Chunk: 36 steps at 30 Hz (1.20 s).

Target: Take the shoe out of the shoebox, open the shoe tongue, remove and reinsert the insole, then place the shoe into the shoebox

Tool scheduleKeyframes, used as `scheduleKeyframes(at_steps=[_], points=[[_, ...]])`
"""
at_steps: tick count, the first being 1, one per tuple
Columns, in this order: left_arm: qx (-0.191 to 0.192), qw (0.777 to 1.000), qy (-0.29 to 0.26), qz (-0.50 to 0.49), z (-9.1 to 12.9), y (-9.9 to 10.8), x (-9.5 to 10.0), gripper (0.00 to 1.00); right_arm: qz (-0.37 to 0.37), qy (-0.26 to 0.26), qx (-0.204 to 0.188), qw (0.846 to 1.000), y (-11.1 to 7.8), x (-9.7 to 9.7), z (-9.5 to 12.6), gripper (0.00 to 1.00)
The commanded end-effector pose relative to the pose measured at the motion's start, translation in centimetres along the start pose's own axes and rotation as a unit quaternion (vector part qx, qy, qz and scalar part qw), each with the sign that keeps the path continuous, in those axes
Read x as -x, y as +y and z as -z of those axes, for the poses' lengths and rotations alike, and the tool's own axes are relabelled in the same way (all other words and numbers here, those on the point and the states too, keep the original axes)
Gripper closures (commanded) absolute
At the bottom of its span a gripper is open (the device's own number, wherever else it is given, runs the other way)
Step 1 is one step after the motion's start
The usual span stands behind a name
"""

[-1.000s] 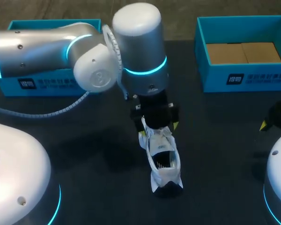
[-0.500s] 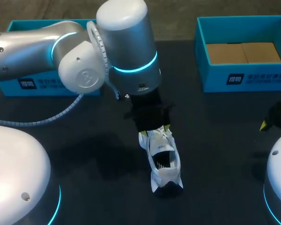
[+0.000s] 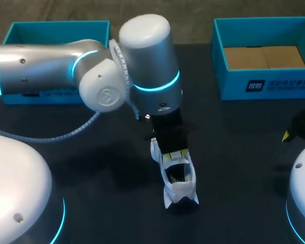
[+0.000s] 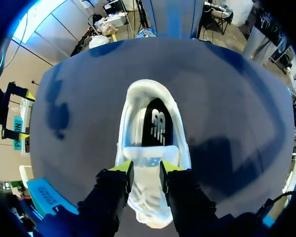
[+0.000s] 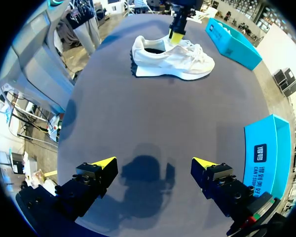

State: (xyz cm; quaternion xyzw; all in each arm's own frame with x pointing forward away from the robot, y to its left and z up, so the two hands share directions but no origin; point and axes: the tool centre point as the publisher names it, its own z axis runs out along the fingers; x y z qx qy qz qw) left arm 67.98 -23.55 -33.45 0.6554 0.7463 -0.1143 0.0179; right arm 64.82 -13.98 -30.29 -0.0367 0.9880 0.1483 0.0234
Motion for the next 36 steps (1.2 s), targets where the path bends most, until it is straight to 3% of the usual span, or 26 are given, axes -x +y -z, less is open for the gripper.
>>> scheduleKeyframes(at_steps=[1,9,19,25,28,31,32,34,36], points=[[-0.009,1.0,0.007,0.001,-1.7,-0.3,0.9,0.67,0.0,-0.001,-0.002,1.0,0.1,-0.1,-0.1,0.0],[0.009,1.0,-0.003,-0.001,0.6,-0.8,0.8,0.65,0.0,-0.001,-0.002,1.0,0.1,-0.1,-0.1,0.0],[-0.006,1.0,0.011,0.014,-1.3,-0.7,0.4,0.66,0.0,-0.001,-0.002,1.0,0.1,-0.1,-0.1,0.0],[0.004,1.0,-0.001,0.018,1.3,-1.8,0.2,0.62,0.0,-0.001,-0.002,1.0,0.1,-0.1,-0.1,0.0],[0.014,0.999,0.0,0.032,2.8,-2.5,-0.1,0.52,0.0,-0.001,-0.002,1.0,0.1,-0.1,-0.1,0.0],[0.018,0.998,0.01,0.058,4.0,-3.0,-0.5,0.05,0.0,-0.001,-0.002,1.0,0.1,-0.1,-0.1,0.0],[0.016,0.997,0.012,0.07,4.3,-3.1,-0.5,0.0,0.0,-0.001,-0.002,1.0,0.1,-0.1,-0.1,0.0],[0.0,0.987,-0.004,0.159,5.2,-3.0,-0.7,0.0,0.0,-0.001,-0.002,1.0,0.1,-0.1,-0.1,0.0],[-0.063,0.979,-0.044,0.19,6.6,-3.2,-1.0,0.0,0.0,-0.001,-0.002,1.0,0.1,-0.1,-0.1,0.0]])
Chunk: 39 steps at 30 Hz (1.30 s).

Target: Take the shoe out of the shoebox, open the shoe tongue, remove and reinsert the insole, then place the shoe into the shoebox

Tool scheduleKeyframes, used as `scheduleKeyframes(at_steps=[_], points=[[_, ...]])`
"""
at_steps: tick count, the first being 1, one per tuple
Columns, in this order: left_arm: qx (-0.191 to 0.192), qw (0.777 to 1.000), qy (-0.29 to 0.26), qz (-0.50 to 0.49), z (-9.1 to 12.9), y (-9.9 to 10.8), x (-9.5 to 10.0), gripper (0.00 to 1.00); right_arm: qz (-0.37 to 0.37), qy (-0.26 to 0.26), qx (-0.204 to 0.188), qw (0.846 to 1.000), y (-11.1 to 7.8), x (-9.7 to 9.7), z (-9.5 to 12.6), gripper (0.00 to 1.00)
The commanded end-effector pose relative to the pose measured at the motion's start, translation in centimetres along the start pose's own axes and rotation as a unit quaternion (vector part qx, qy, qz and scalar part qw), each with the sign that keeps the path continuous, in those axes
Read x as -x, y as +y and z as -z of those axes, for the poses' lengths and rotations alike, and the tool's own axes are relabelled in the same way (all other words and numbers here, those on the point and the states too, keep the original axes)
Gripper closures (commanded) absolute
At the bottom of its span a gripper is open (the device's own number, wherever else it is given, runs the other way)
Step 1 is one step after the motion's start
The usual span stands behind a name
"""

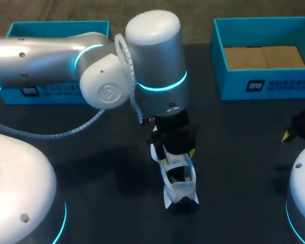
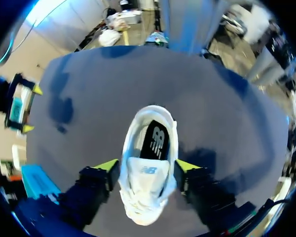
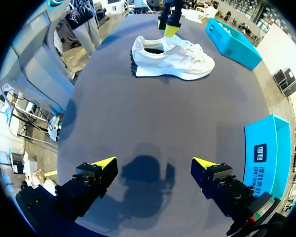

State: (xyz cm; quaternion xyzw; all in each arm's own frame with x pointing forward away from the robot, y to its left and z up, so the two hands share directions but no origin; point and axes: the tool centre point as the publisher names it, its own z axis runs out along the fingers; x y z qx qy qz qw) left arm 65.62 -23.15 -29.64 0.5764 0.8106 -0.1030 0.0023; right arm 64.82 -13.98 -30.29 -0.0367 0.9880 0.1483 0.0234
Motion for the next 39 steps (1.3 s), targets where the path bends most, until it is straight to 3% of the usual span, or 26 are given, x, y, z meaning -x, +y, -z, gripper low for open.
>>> scheduleKeyframes(at_steps=[1,14,18,19,22,23,24,25,37,39], points=[[-0.076,0.992,-0.046,0.088,3.1,-0.1,-1.1,0.0,0.0,-0.001,-0.002,1.0,0.1,-0.1,-0.1,0.0],[-0.076,0.992,-0.046,0.088,3.1,-0.1,-1.1,0.0,0.0,-0.001,-0.002,1.0,0.1,-0.1,-0.1,0.0],[-0.05,0.983,-0.038,0.172,3.6,-2.3,-1.3,0.0,0.0,-0.001,-0.002,1.0,0.1,-0.1,-0.1,0.0],[-0.021,0.98,-0.03,0.196,3.6,-2.9,-1.5,0.0,0.0,-0.001,-0.002,1.0,0.1,-0.1,-0.1,0.0],[0.02,0.956,-0.006,0.292,3.8,-4.4,-2.1,0.0,0.0,-0.001,-0.002,1.0,0.1,-0.1,-0.1,0.0],[0.023,0.938,-0.002,0.345,4.0,-4.7,-2.2,0.0,0.0,-0.001,-0.002,1.0,0.1,-0.1,-0.1,0.0],[0.047,0.913,-0.01,0.404,4.3,-4.7,-2.3,0.0,0.0,-0.001,-0.002,1.0,0.1,-0.1,-0.1,0.0],[0.12,0.876,-0.031,0.466,4.3,-4.7,-2.4,0.0,0.0,-0.001,-0.002,1.0,0.1,-0.1,-0.1,0.0],[0.12,0.876,-0.031,0.466,4.3,-4.7,-2.4,0.0,0.0,-0.001,-0.002,1.0,0.1,-0.1,-0.1,0.0],[0.085,0.843,-0.022,0.531,3.9,-4.4,-1.7,0.0,0.0,-0.001,-0.002,1.0,0.1,-0.1,-0.1,0.0]])
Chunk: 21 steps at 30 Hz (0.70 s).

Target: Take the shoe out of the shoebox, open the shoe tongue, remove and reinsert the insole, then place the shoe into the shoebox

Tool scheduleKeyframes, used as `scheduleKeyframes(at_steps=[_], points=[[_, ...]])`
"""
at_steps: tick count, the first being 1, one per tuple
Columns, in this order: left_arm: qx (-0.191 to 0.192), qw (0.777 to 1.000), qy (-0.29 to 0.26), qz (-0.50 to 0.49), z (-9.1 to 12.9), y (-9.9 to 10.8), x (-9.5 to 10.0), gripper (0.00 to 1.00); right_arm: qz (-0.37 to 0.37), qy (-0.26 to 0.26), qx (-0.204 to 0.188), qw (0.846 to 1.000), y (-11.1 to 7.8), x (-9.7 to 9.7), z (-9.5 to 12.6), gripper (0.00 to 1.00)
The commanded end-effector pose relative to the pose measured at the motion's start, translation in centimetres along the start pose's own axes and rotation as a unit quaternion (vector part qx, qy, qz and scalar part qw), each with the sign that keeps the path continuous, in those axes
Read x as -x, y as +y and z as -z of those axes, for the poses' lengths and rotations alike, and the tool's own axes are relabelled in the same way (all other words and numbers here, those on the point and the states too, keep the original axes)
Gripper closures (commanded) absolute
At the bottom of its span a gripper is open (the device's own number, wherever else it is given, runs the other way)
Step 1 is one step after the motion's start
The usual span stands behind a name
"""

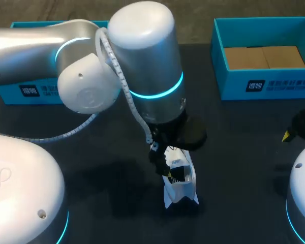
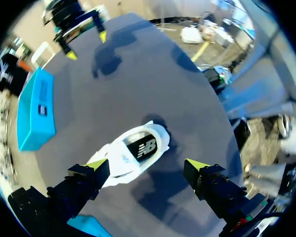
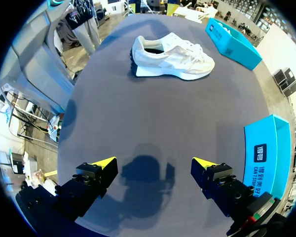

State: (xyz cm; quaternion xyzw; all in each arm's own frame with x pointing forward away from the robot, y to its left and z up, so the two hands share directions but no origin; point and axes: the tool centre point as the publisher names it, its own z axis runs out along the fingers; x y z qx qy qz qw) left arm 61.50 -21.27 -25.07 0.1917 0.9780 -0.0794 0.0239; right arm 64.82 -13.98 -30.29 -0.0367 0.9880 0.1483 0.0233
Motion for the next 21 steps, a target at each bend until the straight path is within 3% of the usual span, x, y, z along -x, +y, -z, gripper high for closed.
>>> scheduleKeyframes(at_steps=[1,8,13,21], points=[[0.033,0.988,0.024,0.147,-0.7,-1.1,0.2,0.0,0.0,-0.001,-0.002,1.0,0.1,-0.1,-0.1,0.0],[0.013,0.965,0.058,0.255,-3.0,-2.4,-0.6,0.0,0.0,-0.001,-0.002,1.0,0.1,-0.1,-0.1,0.0],[0.006,0.965,0.087,0.247,-4.2,-3.1,-1.8,0.0,0.0,-0.001,-0.002,1.0,0.1,-0.1,-0.1,0.0],[0.01,0.962,0.084,0.259,-5.8,-3.2,-3.4,0.0,0.0,-0.001,-0.002,1.0,0.1,-0.1,-0.1,0.0]])
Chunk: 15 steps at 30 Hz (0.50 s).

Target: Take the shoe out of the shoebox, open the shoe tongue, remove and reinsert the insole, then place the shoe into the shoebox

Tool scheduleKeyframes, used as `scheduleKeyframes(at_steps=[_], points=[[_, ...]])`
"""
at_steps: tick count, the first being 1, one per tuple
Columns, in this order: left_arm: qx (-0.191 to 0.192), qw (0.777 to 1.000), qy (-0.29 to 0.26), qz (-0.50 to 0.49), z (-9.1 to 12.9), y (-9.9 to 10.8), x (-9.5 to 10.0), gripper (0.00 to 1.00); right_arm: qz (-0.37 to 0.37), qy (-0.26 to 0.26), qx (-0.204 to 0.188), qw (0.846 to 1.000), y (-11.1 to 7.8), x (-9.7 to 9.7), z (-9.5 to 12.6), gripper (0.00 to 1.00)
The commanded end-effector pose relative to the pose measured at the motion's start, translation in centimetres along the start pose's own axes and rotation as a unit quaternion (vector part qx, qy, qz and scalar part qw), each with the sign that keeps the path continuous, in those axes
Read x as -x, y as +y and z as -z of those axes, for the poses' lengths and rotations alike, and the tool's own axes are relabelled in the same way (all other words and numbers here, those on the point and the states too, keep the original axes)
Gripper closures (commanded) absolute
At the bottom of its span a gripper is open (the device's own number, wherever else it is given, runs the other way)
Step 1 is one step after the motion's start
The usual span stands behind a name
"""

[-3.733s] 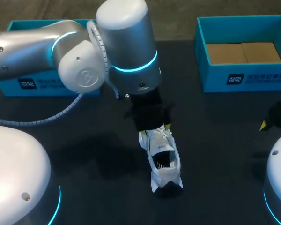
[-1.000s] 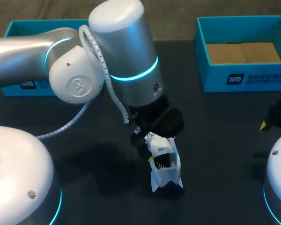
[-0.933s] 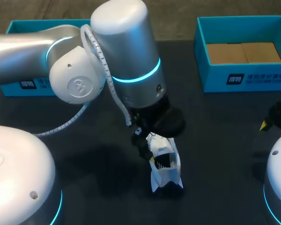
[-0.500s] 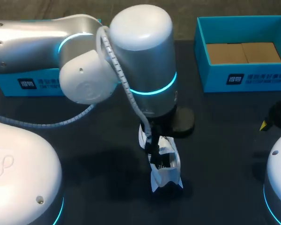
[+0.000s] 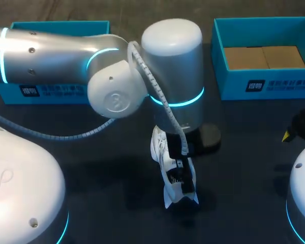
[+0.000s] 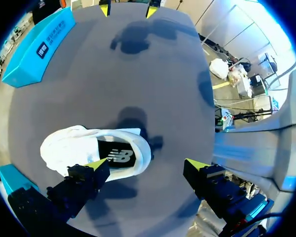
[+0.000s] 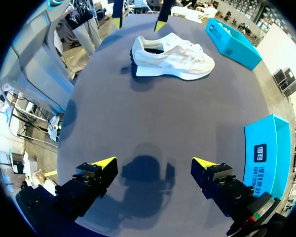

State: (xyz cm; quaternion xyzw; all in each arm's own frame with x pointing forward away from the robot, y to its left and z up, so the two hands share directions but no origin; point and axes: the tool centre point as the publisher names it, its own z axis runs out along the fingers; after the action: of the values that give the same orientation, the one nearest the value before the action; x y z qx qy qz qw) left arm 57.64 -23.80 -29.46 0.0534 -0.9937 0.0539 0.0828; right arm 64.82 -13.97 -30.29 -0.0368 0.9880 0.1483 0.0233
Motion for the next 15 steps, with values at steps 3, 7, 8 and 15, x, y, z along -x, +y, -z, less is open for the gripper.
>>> scheduleKeyframes(at_steps=[3,7,8,15], points=[[-0.005,1.0,-0.008,0.016,-2.2,0.1,-0.1,0.0,-0.001,-0.001,-0.002,1.0,0.1,-0.1,-0.1,0.0],[-0.005,1.0,-0.003,0.027,-3.4,0.2,0.2,0.0,-0.001,-0.001,-0.002,1.0,0.1,-0.1,-0.1,0.0],[-0.005,1.0,-0.001,0.028,-3.6,0.2,0.2,0.0,-0.001,-0.001,-0.002,1.0,0.1,-0.1,-0.1,0.0],[-0.001,0.999,0.01,0.031,-5.2,0.4,0.6,0.0,-0.001,-0.001,-0.002,1.0,0.1,-0.1,-0.1,0.0]])
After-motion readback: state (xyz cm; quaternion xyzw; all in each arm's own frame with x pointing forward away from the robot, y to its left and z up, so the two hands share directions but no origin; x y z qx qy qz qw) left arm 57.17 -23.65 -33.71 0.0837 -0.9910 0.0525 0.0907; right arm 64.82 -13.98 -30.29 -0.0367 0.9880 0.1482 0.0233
